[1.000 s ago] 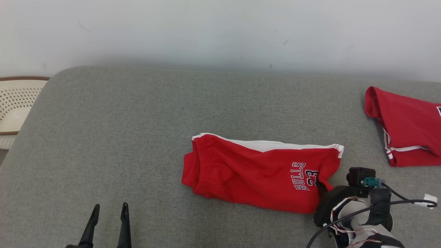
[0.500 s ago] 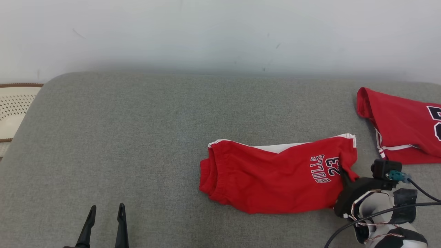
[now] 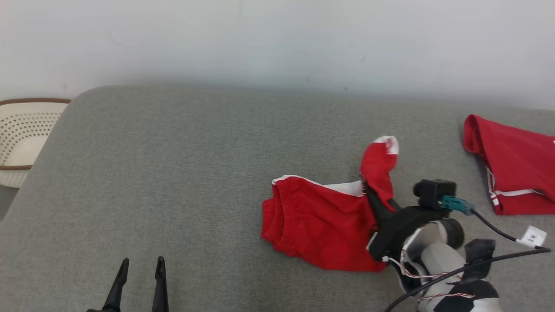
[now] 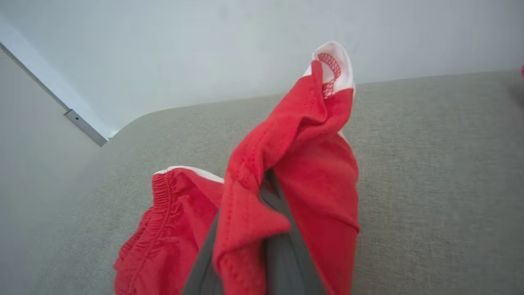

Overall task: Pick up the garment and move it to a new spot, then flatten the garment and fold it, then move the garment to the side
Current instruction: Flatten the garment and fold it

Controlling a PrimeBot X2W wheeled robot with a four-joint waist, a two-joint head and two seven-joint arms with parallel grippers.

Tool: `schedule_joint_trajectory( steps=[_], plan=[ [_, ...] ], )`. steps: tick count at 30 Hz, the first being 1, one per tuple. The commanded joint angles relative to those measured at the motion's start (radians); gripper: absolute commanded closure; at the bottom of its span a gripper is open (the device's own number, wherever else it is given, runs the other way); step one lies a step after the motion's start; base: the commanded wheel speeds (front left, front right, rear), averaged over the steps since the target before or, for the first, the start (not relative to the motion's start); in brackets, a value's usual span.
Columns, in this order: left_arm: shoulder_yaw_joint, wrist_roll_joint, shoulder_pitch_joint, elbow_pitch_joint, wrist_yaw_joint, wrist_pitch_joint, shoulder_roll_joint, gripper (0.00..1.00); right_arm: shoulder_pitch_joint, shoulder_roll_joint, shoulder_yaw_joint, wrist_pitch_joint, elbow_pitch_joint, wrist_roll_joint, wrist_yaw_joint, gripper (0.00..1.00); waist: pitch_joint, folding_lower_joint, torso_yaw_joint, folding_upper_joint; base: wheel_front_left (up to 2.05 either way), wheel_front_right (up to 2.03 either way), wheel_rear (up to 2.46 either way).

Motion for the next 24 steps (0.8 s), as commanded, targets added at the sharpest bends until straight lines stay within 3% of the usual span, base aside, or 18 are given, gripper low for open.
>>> schedule_joint_trajectory(
  steps=[1, 9, 23, 24],
  plan=[
    [-0.003, -0.009, 0.007, 0.001, -0.005, -0.004, 0.000, 0.00, 0.013, 0.010, 0.011, 0.008, -0.019, 0.011, -0.001, 1.00, 0.004, -0.0001, 0.014, -0.0001, 0.00, 0.00, 0.00],
    [-0.042, -0.013, -0.025, 0.017, -0.007, -0.004, -0.001, 0.00, 0.010, 0.063, 0.045, 0.050, -0.078, 0.027, -0.001, 1.00, 0.016, -0.0001, 0.070, -0.0001, 0.00, 0.00, 0.00],
    [-0.083, -0.018, -0.061, 0.053, -0.014, -0.004, -0.001, 0.00, -0.042, 0.141, 0.069, -0.008, 0.122, 0.023, -0.001, 1.00, 0.024, -0.0001, 0.129, -0.0001, 0.00, 0.00, 0.00],
    [-0.082, -0.018, -0.062, 0.053, -0.014, -0.004, -0.001, 0.00, -0.046, 0.143, 0.074, -0.016, 0.132, 0.026, -0.001, 0.74, 0.024, -0.0001, 0.128, -0.0001, 0.00, 0.00, 0.00]
  ],
)
